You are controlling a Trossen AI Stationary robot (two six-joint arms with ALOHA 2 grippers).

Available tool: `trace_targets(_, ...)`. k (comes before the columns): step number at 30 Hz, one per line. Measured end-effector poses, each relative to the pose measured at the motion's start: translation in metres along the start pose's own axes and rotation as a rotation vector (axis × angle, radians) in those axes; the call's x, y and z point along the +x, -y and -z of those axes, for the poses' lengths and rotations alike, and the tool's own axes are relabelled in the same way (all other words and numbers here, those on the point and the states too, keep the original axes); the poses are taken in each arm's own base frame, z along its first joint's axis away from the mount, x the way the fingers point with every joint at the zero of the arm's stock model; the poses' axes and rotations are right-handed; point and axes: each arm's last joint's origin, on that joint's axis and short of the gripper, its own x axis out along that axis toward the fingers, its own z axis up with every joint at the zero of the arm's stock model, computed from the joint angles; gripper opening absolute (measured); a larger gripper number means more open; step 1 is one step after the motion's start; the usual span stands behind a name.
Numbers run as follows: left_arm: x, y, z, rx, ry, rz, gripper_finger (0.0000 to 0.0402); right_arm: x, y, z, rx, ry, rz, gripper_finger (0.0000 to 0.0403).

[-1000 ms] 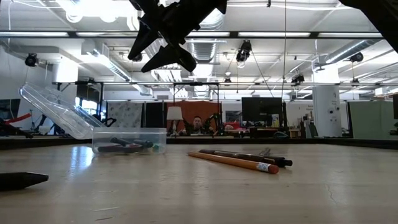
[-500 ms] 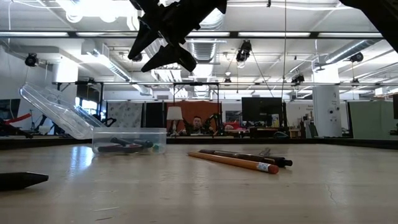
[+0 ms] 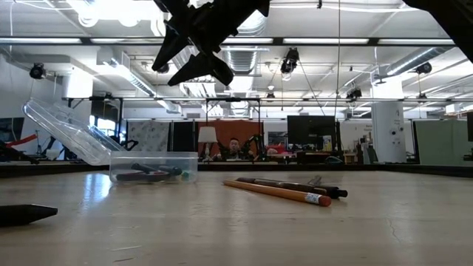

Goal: Pick & place school supplies into a supply box
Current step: Put the violet pen into the transparent supply box

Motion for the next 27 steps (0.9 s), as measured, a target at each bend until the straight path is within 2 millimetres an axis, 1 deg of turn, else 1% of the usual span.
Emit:
trace_targets(9,0.009,-0.007,0.004,0.004,-0.006,-0.004,0.0022,0.0,0.0,0.0,0.0,0.0,0.0,0.0178)
trace_targets(10,0.009,-0.007,0.004,0.003,-0.008,-0.004,0.0016,0.0,0.0,0.0,0.0,0.0,0.0,0.0178)
trace_targets(14,0.006,-0.009,0.001,-0.021,-0.012,0.01,0.0015,0.0,0.0,0.0,0.0,0.0,0.0,0.0178)
trace_targets(18,-0.006,-0.01,-0.001,-0.055,-0.008,0.061,0.0015,0.0,0.0,0.0,0.0,0.0,0.0,0.0178)
trace_targets(20,-0.016,-0.012,-0.002,-0.089,-0.008,0.102,0.0015,0.0,0.0,0.0,0.0,0.0,0.0,0.0178)
trace_targets(24,-0.049,-0.013,-0.008,-0.156,0.053,0.243,0.0015,0.0,0.0,0.0,0.0,0.0,0.0,0.0178)
trace_targets(27,-0.075,-0.02,-0.014,-0.258,0.164,0.347,0.0015,0.0,0.0,0.0,0.0,0.0,0.0,0.0178)
